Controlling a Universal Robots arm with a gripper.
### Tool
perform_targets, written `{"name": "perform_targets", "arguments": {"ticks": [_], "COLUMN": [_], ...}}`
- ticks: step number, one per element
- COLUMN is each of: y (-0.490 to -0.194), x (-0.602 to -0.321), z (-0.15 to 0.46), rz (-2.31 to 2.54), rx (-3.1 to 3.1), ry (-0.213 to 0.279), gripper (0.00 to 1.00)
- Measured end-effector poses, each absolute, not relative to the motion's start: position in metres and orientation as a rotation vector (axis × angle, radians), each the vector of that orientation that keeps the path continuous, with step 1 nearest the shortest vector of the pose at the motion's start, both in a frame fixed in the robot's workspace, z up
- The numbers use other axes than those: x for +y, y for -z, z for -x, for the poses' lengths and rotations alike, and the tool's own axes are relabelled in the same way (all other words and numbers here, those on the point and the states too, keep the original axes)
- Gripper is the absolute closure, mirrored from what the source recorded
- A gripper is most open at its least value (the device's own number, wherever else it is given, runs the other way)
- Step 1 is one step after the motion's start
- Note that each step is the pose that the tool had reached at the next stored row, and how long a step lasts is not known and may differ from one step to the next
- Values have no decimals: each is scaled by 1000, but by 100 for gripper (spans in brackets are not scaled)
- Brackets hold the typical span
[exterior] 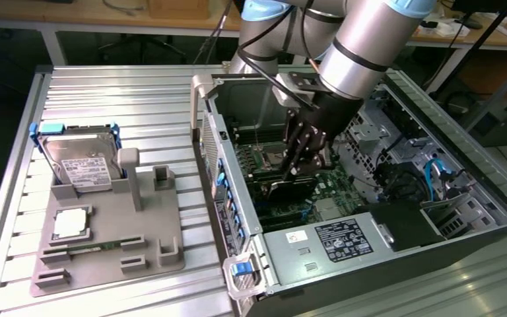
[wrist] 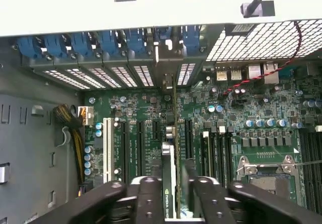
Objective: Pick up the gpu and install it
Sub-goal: 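Press down on the gpu until it lock into place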
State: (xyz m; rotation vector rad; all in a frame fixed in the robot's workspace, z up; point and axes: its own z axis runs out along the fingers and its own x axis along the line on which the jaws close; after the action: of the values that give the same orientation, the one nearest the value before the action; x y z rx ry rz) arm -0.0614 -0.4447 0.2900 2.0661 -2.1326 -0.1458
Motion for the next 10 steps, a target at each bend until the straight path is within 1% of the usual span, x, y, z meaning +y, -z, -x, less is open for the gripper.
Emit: {"name": "perform_targets", "arguments": {"ticks": [3, 5, 6, 9, 10], "y": [-290, -290, -290, -290, -290], "x": [-445, -445, -444, -442, -441], "z": [61, 62, 66, 78, 80], "rz": [-2066, -2066, -2066, -2066, -2069], "rx": [-2133, -2133, -2133, -2133, -2136], "ry": [146, 146, 146, 145, 138], "gripper": [86, 86, 89, 89, 89]}}
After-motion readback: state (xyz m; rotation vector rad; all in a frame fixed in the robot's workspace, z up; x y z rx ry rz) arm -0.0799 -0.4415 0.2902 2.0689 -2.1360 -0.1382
